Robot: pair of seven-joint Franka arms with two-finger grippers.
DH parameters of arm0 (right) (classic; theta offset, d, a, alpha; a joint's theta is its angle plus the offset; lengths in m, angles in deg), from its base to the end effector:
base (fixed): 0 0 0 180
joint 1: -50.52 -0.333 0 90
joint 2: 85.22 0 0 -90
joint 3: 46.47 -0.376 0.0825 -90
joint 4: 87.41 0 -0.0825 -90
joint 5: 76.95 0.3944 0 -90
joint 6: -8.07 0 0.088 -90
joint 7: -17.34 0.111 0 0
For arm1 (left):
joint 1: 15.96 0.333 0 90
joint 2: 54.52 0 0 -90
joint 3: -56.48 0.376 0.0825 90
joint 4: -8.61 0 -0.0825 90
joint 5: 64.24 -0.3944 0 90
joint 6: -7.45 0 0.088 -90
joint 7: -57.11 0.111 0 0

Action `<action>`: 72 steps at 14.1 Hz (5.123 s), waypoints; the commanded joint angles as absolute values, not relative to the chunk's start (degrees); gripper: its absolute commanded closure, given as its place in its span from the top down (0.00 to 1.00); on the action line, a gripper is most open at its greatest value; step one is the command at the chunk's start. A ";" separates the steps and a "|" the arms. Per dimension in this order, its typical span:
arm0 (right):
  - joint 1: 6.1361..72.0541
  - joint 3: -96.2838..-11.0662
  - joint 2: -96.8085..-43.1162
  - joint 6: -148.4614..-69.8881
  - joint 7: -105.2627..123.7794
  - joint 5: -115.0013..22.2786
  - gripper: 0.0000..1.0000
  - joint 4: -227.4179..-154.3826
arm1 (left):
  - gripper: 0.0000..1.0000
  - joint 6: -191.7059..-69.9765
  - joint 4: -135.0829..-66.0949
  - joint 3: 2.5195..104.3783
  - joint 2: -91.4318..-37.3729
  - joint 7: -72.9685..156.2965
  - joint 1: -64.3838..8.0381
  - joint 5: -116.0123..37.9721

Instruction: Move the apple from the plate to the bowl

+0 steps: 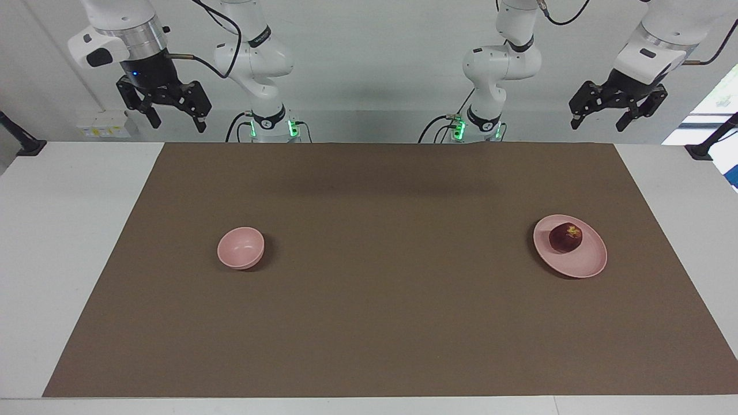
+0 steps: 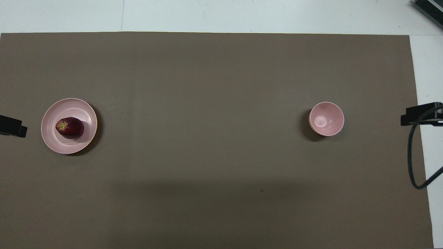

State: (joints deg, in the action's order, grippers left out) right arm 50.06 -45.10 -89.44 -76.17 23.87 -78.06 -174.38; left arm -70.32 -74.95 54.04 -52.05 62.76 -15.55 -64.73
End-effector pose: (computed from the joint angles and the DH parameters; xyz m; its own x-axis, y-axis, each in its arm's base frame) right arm 0.5262 -0.0113 0.7370 0.9909 -0.1314 0.0278 -0.1318 -0.9912 0.0144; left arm 0.5242 -0.0182 0.7389 0.9896 -0.1316 -0.0587 -0.1321 -0.9912 -0.0045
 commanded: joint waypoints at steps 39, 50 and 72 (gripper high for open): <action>50.78 -45.16 -90.40 -77.01 22.88 -77.21 1.00 -175.48 | 1.00 -71.73 -77.43 53.49 -50.30 63.43 -15.34 -63.81; 50.87 -45.16 -90.49 -77.27 23.06 -77.57 1.00 -175.30 | 1.00 -89.13 -94.91 53.66 -46.43 63.87 -13.14 -63.63; 50.87 -45.51 -90.49 -77.18 27.52 -76.95 1.00 -176.44 | 1.00 -130.61 -116.28 53.66 -60.49 73.10 -6.99 -63.37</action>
State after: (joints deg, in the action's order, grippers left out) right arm 50.71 -45.16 -89.66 -76.13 24.78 -78.06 -174.55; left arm -127.46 -114.66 54.20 -61.27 71.88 -7.90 -64.62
